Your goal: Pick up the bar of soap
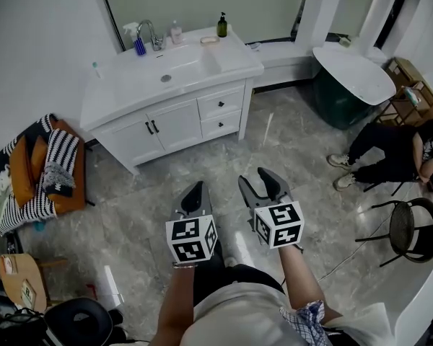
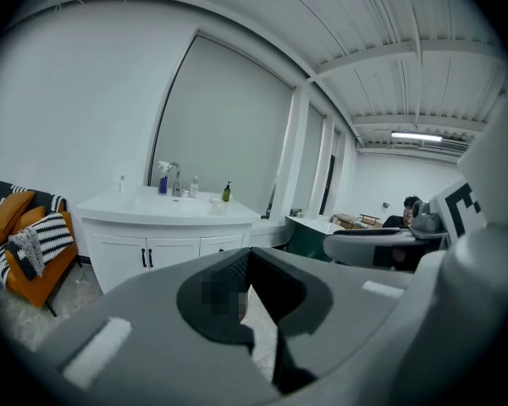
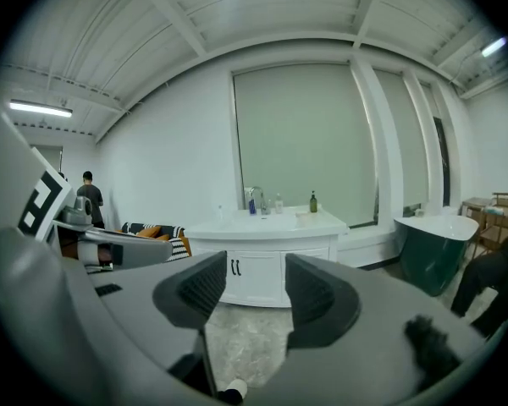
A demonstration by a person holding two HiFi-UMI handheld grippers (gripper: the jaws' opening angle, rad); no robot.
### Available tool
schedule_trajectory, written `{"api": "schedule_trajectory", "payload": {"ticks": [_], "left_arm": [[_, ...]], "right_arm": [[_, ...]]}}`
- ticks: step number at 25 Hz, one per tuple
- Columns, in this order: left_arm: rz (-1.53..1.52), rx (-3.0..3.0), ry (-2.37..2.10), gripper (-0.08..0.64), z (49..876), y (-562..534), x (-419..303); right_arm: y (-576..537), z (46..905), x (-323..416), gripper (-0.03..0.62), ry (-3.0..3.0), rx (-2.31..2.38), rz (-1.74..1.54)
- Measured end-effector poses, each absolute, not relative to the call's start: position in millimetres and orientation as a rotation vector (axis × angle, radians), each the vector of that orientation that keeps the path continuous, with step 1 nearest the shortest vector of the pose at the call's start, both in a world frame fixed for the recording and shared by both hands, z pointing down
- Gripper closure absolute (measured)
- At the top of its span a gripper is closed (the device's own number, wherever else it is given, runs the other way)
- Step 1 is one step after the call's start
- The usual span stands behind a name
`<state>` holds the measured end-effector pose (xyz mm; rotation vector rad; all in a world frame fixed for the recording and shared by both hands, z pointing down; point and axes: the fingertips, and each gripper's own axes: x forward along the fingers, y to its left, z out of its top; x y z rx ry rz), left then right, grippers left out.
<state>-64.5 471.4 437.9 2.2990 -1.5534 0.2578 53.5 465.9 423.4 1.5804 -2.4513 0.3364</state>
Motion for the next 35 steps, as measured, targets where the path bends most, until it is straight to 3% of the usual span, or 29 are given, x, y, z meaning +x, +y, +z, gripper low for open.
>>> {"api": "schedule_trajectory", "payload": {"ticks": [6,35], "left_arm": [[0.268,2.303,-1.539,0.552,441.1,429.0,-71.5],[0.251,2.404,-1.376,0.552,427.0,207.4,-117.0]], "right_arm": [[431.4,425.3,29.1,0.383,-2.470,1.428,0.229],[231.8,422.6,-13.9,0.385,-2.361,1.586,0.310]]}}
